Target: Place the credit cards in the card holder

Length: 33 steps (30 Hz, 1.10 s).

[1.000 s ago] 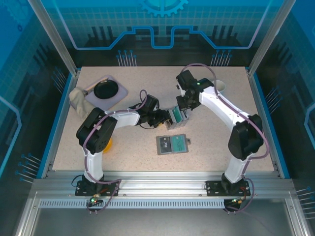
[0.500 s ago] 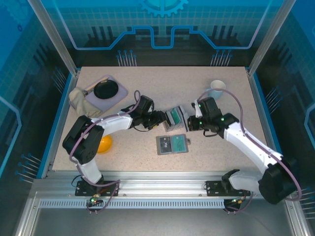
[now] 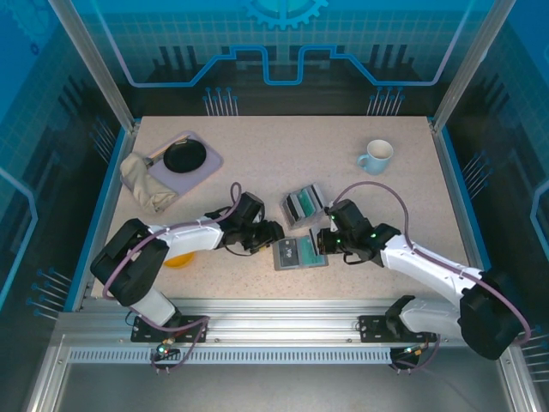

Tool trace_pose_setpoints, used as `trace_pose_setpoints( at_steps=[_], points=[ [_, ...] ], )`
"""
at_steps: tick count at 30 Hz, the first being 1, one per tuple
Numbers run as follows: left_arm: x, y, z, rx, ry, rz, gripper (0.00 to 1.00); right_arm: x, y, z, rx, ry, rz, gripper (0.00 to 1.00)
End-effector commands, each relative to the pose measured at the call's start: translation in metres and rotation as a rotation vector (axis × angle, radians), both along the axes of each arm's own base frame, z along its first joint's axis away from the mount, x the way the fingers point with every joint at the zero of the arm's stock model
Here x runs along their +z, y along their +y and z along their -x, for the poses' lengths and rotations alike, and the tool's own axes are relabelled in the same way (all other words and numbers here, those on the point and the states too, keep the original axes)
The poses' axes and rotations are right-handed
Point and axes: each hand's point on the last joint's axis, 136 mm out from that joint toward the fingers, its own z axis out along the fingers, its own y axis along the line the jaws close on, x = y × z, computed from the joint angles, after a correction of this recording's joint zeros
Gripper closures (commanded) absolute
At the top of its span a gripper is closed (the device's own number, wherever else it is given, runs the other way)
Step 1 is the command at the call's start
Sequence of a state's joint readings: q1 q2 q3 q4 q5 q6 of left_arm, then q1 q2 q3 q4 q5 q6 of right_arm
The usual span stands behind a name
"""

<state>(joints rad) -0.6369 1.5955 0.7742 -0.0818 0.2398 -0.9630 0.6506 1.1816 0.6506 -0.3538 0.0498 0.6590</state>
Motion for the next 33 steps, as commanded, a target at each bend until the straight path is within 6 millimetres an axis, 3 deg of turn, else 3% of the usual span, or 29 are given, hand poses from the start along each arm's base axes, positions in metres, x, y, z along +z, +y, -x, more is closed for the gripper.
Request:
trace_pose_setpoints(
  at_steps=[1,13,23,33],
  points=[
    [0.001,-0.002,0.004,0.021,-0.002,0.007,0.45,-0.012,-0.012,-0.003,-0.058,-0.021,0.052,0.95],
    [-0.016,-0.003,0.015,0.001,0.04,-0.02,0.51,-0.021,-0.021,0.003,-0.039,0.01,0.08,0.94],
    [-0.027,-0.003,0.02,-0.005,0.059,-0.037,0.55,-0.014,-0.023,0.001,-0.042,0.012,0.069,0.95],
    [-0.036,-0.005,0.023,-0.01,0.078,-0.046,0.6,-0.028,-0.024,0.003,-0.057,0.042,0.075,0.95]
  ],
)
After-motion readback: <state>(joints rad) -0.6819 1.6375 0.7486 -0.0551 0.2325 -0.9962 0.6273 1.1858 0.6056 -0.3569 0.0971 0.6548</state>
